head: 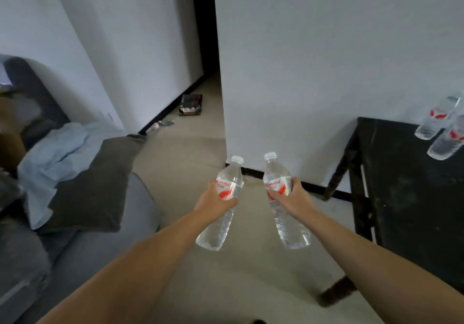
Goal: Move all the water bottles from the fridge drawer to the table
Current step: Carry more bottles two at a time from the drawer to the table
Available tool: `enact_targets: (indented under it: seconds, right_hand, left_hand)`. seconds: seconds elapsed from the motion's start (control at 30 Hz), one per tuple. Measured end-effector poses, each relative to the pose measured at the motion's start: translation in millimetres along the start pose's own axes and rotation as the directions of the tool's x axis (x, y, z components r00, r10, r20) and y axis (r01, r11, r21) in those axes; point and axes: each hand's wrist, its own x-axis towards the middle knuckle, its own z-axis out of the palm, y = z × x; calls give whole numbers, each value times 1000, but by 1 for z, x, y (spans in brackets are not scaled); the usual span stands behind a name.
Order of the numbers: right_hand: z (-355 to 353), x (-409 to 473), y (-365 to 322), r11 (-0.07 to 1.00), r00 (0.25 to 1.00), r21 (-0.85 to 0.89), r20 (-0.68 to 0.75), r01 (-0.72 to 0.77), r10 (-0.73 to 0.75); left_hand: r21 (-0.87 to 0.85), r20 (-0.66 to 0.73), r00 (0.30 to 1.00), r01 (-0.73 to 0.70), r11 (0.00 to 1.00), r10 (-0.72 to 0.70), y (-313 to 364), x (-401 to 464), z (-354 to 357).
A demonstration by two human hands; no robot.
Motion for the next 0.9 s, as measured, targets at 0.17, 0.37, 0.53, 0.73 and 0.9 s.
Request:
enact_targets:
  seconds: [0.17,0.37,0.53,0.73,0.9]
  right_hand:
    - [-42,60,2,999,996,1,-83,-41,41]
    - [-74,118,25,989,978,18,-150,-144,145]
    - [-107,181,35,970,935,100,-261,-221,240]
    - [-145,249,35,915,820,247,-414,-318,397]
    - [-175,277,39,824,679,440,-485,-356,552]
  left_hand:
    - [-61,50,997,-49,997,52,50,75,27]
    - [-26,221,967,-123,992,126,93,153,75]
    - [50,338,921,-224,973,195,148,242,115]
    - [111,505,809,-407,907,301,232,343,156]
    - [106,645,662,-573,813,382,302,396,193]
